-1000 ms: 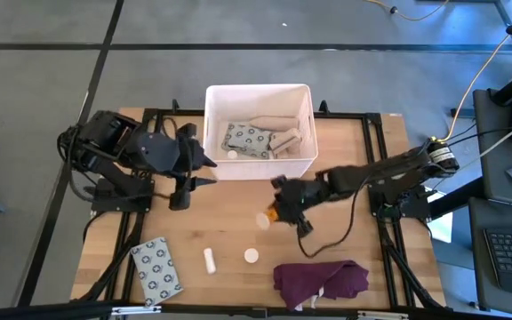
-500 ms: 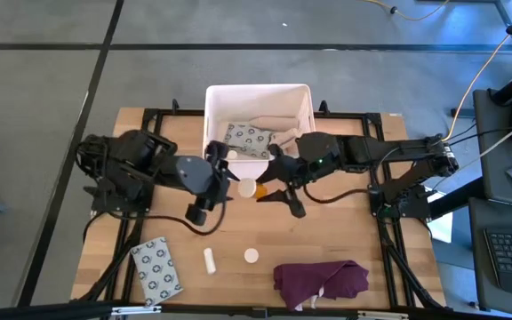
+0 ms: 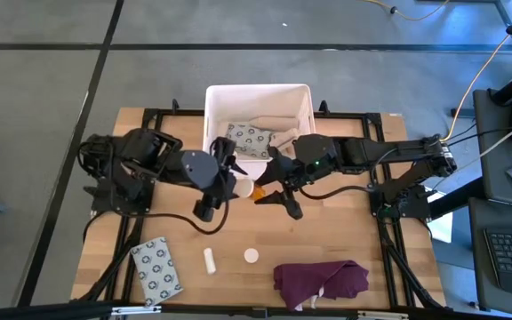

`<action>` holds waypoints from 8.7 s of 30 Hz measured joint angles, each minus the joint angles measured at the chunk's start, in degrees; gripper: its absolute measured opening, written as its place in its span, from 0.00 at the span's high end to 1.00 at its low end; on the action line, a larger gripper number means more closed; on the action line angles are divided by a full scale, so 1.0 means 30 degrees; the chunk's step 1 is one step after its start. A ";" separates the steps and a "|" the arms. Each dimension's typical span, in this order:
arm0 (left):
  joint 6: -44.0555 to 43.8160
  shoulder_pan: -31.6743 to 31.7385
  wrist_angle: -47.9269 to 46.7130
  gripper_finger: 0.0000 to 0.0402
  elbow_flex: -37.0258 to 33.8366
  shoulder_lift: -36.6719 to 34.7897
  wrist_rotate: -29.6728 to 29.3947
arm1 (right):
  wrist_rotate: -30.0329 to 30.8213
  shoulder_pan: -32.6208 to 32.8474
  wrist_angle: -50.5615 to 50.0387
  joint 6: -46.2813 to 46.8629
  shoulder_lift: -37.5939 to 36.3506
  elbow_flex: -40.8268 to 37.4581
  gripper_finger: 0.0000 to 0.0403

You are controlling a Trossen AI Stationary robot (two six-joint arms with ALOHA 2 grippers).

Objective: Pick & place medical supplies in basket/bin
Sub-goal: Put the right orange pill bottle into the white bin, then put the orange pill bottle into the white bin

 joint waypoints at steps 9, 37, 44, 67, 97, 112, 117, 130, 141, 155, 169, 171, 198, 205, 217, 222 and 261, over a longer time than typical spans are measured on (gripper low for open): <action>0.0000 0.0998 0.0788 0.39 -0.0048 0.0027 0.2996 | -0.0015 0.0000 0.0098 0.0501 0.0531 0.0007 0.52; -0.0239 0.1485 0.1715 0.48 -0.1093 0.0233 0.4456 | -0.0247 -0.0007 -0.0053 0.0641 0.0552 0.0000 0.52; -0.0427 0.1474 0.1796 0.48 -0.1093 0.0207 0.4312 | -0.1830 -0.0465 -0.1705 0.0804 0.0147 0.0000 0.41; -0.0026 0.8348 -0.0742 0.49 -0.1086 0.1710 0.3118 | 0.1370 -0.1646 -1.1959 0.1586 -0.2176 -0.0007 0.20; 0.2800 1.4727 -0.0251 0.50 -0.1805 0.7062 1.1538 | 0.8453 0.1938 -1.6067 0.6493 -0.6103 -0.0015 0.20; 0.5126 1.4679 0.1774 0.50 -0.6885 0.6963 1.2728 | 0.9377 0.1909 -1.6391 0.6438 -0.6256 -0.2138 0.20; 0.6678 1.4463 0.2526 0.50 -0.8244 0.6959 1.2637 | 0.9384 0.1916 -1.6465 0.6342 -0.6256 -0.2742 0.20; 0.7497 1.3658 0.7122 0.49 -1.1638 0.7062 1.2945 | 0.9406 0.1494 -1.6679 0.6354 -0.6424 -0.2761 0.20; 0.7261 1.3452 0.8684 0.48 -1.2903 0.7053 1.2316 | 0.9406 0.1494 -1.6674 0.6354 -0.6424 -0.2761 0.20; 0.6795 1.3481 0.7150 0.40 -1.2903 0.5809 1.0854 | 0.9398 0.1494 -1.6679 0.5909 -0.6424 -0.2761 0.20; 0.5952 1.2749 0.7511 0.40 -1.1238 -0.2142 0.3936 | 1.0897 0.1494 -1.3469 0.4732 -0.6418 -0.2761 0.20; 0.4558 1.2316 0.7525 0.40 -1.0601 -0.3402 0.5128 | 1.0797 0.1494 -1.2005 0.3537 -0.6394 -0.2754 0.20; -0.3102 0.3030 0.4768 0.40 -1.0069 -0.7308 0.4719 | 0.7276 0.4821 -0.1653 -0.1580 0.3705 -0.2739 0.20; -0.4401 0.2932 0.3846 0.40 -1.0076 -0.7308 0.4195 | 0.5511 0.5465 0.0089 -0.1580 0.6757 -0.2438 0.20; -0.4531 0.2932 0.3634 0.40 -1.0076 -0.7293 0.4806 | 0.5999 0.6120 0.0355 -0.2034 0.9917 -0.0962 0.20; -0.4532 0.2932 0.3435 0.40 -1.0083 -0.7288 0.4813 | 0.6335 0.6120 0.0520 -0.2009 1.0191 -0.0954 0.20; -0.5650 0.2932 0.1789 0.40 -1.0083 -0.7264 0.4858 | 0.5674 0.4546 -0.0507 0.0123 0.7196 -0.0998 0.47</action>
